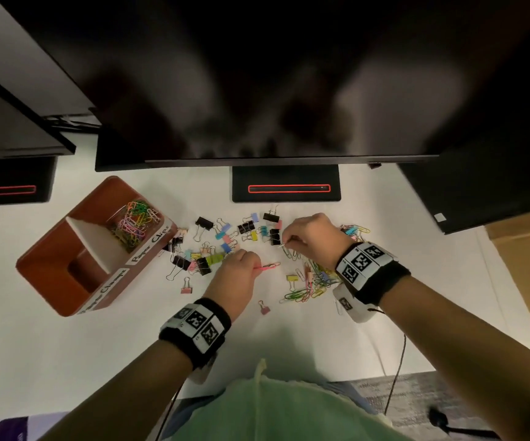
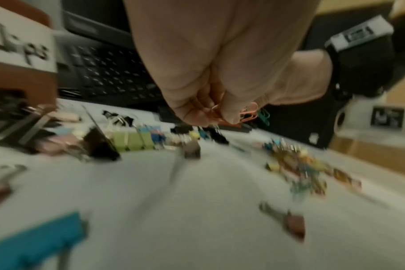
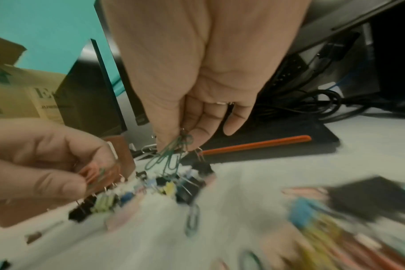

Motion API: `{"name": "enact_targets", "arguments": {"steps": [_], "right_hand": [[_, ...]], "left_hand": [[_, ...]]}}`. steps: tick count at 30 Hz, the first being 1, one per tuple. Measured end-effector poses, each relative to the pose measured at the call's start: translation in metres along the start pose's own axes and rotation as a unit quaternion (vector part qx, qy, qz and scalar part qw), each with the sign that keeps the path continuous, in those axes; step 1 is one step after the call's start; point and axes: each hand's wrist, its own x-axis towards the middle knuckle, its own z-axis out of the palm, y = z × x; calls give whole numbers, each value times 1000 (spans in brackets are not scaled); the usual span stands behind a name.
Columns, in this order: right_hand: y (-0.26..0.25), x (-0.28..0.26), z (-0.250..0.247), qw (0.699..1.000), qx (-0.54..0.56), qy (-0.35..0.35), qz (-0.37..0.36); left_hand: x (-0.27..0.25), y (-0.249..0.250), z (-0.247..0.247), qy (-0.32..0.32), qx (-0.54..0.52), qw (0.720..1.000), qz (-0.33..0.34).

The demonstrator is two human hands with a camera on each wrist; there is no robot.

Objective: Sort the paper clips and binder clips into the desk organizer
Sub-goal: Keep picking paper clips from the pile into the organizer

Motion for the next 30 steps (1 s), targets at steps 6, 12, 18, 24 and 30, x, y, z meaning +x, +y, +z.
{"name": "enact_targets", "arguments": {"steps": [6,12,18,24,30], "right_hand": [[-84,53,-17,994,60,40,-85],[-187,140,-2,988,83,68,-108],[-205,161,20,994,97,13,-38],[-129,83,5,994,76,75,-39],[-32,-14,-3,996,-4,22,82]], "left_hand": [[-32,-37,-99,156,-43,985,-67],[-49,-103,-168,155,-43,960,-230],[-44,-119,-171,137,-88,961,-223],[-51,-83,-152,106,-106,987,-63],[-26,-31,-84,-28,-92,995,21]]}}
